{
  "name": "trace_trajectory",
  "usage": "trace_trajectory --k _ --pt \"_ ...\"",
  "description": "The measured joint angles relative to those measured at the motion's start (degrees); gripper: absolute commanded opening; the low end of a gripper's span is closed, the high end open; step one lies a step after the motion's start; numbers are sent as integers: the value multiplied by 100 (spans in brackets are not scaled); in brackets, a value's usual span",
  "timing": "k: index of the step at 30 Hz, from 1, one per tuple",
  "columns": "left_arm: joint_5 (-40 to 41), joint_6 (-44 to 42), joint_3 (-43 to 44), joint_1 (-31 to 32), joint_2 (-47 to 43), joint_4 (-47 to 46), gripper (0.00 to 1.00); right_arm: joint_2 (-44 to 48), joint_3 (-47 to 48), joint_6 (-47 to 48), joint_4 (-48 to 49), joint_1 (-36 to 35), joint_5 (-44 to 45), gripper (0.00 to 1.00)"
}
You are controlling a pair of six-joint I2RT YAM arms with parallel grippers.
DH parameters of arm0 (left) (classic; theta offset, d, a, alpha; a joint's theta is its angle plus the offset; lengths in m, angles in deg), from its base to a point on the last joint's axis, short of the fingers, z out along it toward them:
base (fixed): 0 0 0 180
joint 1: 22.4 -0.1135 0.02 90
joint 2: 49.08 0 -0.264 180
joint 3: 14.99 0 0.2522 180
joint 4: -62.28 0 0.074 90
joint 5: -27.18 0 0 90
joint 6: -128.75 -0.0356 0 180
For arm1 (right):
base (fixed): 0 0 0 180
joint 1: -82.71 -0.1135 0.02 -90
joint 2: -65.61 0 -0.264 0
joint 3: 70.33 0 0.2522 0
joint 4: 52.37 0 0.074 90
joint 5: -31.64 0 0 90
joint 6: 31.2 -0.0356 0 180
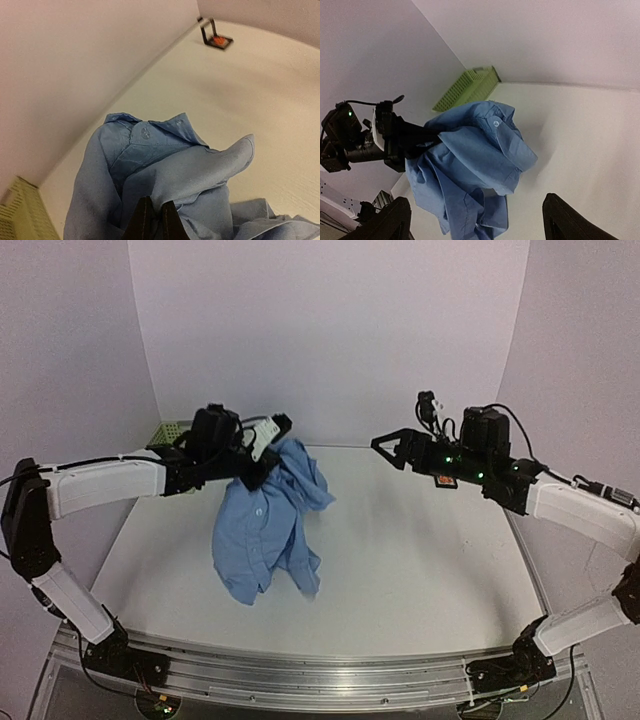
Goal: Pin the brooch onto the clothing
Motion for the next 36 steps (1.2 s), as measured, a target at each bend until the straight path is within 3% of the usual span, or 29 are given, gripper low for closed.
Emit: trace_trajectory --k 6,11,14,17,25,27,31,32,33,35,36 --pt "-409 420 -1467 95 398 69 0 -1259 -368 -1365 -59 -303 154 87" --pt "-593 664 -1811 84 329 -282 0 -2677 -365 -2318 284 -486 -380 91" --pt "-672 732 -2007 84 223 -584 0 -3276 -197 -2544 322 -545 -758 90" --pt "-693 753 -2169 84 195 -745 0 -3728 164 -2567 396 -568 -952 83" --pt "-693 785 -2209 84 195 -856 0 -4211 471 -2824 568 -648 -1486 75" --pt "-703 800 -2209 84 196 -865 0 -4271 486 -2854 581 -689 -1636 59" --pt "-747 812 -2209 84 206 -891 0 -4621 894 -2958 624 -729 -1975 1" --pt "-770 815 -2209 83 206 -889 10 -4734 1047 -2966 642 -732 -2045 0" --pt "-823 811 -2208 78 206 -875 29 -4812 1168 -2976 674 -726 -2091 0" --pt "-1019 794 -2178 32 196 -758 79 -4858 1260 -3044 724 -689 -2112 0" --pt "-1170 774 -2145 -7 180 -644 95 -4853 1262 -3066 743 -659 -2101 0"
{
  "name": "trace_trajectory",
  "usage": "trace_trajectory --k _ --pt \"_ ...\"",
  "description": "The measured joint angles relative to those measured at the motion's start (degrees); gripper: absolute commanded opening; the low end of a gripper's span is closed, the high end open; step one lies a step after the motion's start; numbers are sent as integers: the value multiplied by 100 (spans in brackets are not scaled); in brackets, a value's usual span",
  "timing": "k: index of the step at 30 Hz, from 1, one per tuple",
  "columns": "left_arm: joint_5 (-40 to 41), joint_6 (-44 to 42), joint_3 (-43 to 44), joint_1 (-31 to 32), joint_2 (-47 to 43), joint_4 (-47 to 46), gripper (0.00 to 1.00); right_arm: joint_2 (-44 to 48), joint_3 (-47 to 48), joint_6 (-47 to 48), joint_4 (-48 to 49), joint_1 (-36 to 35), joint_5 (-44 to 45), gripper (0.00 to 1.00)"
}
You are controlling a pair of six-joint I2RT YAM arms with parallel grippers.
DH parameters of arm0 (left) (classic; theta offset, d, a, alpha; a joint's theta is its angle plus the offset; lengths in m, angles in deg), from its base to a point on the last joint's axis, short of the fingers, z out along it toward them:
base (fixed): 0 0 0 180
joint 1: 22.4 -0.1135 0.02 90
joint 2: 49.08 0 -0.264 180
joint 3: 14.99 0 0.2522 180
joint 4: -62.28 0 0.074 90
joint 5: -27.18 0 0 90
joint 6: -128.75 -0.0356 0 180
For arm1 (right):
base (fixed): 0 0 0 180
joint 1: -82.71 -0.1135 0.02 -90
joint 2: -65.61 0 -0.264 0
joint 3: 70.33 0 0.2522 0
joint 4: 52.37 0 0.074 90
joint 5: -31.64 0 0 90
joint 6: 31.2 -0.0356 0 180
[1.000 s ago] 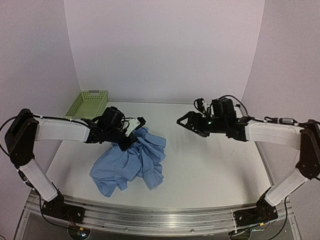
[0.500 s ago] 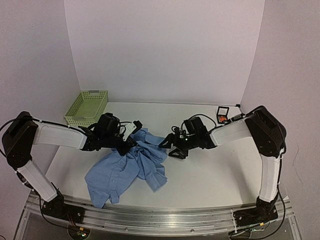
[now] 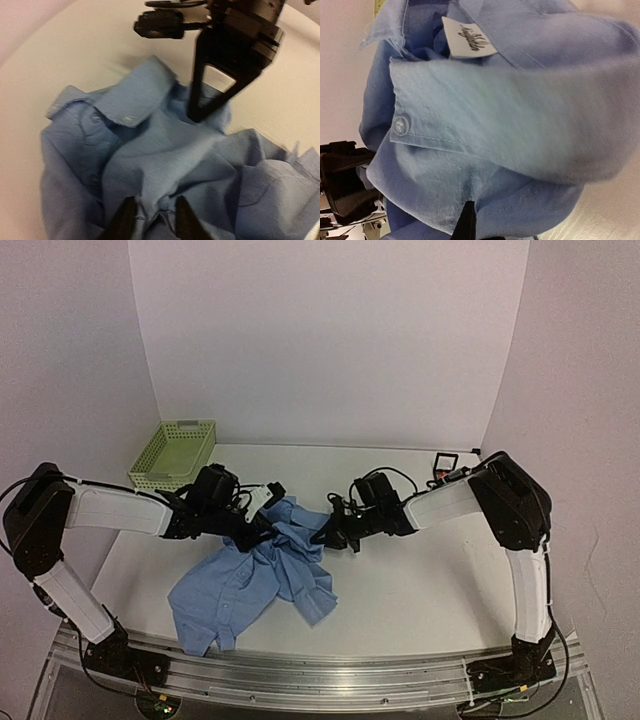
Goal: Pin the brooch onto the clothing
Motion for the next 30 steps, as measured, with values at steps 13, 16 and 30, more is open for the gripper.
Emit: trace_trajectory --k 13,16,30 --pt "-2821 -527 3662 -1890 844 2417 82 570 674 2827 -3131 24 1358 0" --pt "-2819 -546 4190 -1838 1584 2565 84 605 674 3339 -3531 -86 1504 0" --pt "-2641 -1495 6765 -1199 4572 4170 67 605 1037 4042 -3962 -72 1859 0"
